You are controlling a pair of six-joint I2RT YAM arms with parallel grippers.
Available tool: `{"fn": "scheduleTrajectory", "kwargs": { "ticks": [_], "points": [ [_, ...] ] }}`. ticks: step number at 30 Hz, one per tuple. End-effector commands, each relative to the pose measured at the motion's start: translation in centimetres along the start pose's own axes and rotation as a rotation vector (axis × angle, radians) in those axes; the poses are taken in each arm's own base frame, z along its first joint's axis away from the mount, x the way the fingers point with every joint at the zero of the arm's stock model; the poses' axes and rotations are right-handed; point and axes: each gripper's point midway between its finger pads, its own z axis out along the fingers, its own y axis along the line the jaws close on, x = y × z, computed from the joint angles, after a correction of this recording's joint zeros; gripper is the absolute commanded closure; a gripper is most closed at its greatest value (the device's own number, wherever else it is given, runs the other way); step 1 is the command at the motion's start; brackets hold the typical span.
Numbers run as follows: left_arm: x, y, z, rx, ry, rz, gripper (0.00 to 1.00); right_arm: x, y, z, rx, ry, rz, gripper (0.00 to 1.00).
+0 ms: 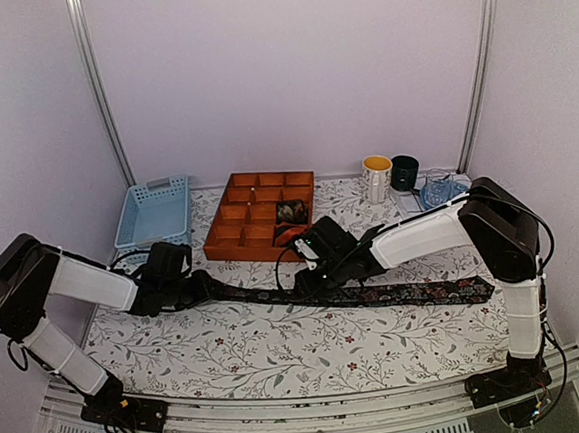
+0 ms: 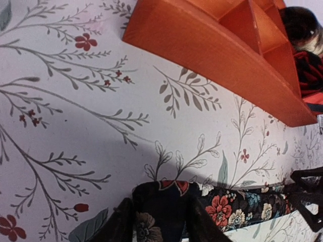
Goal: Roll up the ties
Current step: Smooth out the tie at the center of the board.
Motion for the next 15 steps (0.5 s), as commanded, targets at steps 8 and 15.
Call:
{"fn": "scheduleTrajectory", "kwargs": {
  "ticks": [8,15],
  "points": [
    [0.0,-0.3,-4.4,0.015,-0.010,0.017,0.19,-7.0,3.7,-9.2,-0.082,-0.173,-0.007,0.54],
    [-2.7,-2.6,-7.8,0.081,-0.121,0.042,0.40,-7.5,3.7,-10.3,-0.065,-0.219,0.007,0.54]
  ]
}}
